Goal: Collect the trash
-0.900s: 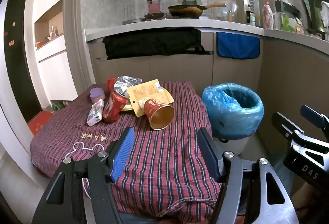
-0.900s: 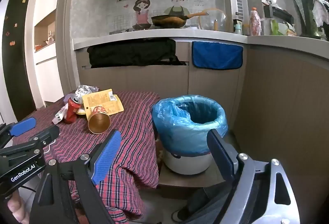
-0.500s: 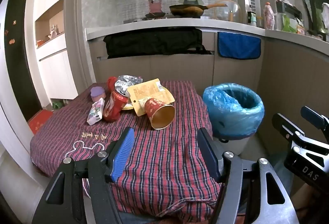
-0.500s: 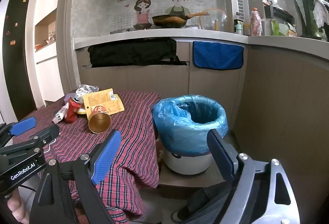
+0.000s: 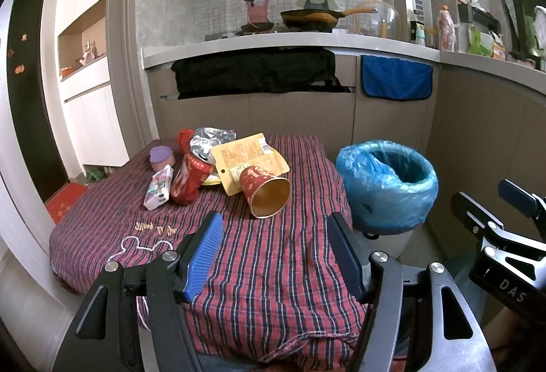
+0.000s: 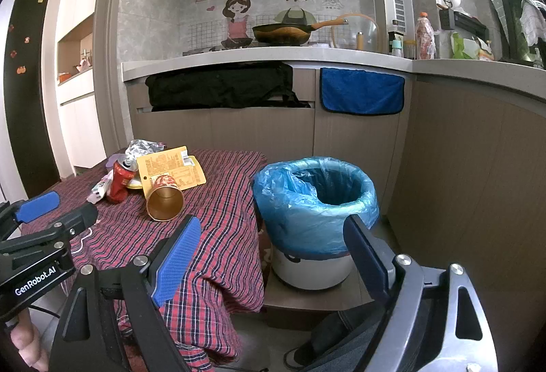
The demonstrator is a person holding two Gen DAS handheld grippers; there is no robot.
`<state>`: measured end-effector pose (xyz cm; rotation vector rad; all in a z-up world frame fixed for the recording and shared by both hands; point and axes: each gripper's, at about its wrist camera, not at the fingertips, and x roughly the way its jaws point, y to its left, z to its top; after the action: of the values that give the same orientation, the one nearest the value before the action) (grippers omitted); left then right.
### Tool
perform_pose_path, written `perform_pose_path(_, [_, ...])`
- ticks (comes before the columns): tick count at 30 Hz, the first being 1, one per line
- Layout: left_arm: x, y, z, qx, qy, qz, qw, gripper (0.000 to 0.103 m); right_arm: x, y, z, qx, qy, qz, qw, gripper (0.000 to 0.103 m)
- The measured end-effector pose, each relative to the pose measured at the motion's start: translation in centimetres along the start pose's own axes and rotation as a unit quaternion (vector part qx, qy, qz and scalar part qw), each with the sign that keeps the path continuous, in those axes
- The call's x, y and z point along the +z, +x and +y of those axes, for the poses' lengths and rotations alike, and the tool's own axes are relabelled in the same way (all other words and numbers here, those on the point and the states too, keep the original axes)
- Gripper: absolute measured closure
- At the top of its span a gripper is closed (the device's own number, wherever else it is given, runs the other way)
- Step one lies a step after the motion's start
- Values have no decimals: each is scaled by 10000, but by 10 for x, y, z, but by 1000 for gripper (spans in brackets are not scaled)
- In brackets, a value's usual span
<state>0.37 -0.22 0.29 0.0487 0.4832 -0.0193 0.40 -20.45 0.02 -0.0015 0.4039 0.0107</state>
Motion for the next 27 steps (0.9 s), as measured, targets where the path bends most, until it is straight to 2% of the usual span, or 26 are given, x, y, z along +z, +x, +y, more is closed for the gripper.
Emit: perform_pose_path(27, [3,-10,4,1,-73,-160,9998,39,2,0,0,3,-19,-12,10000,20])
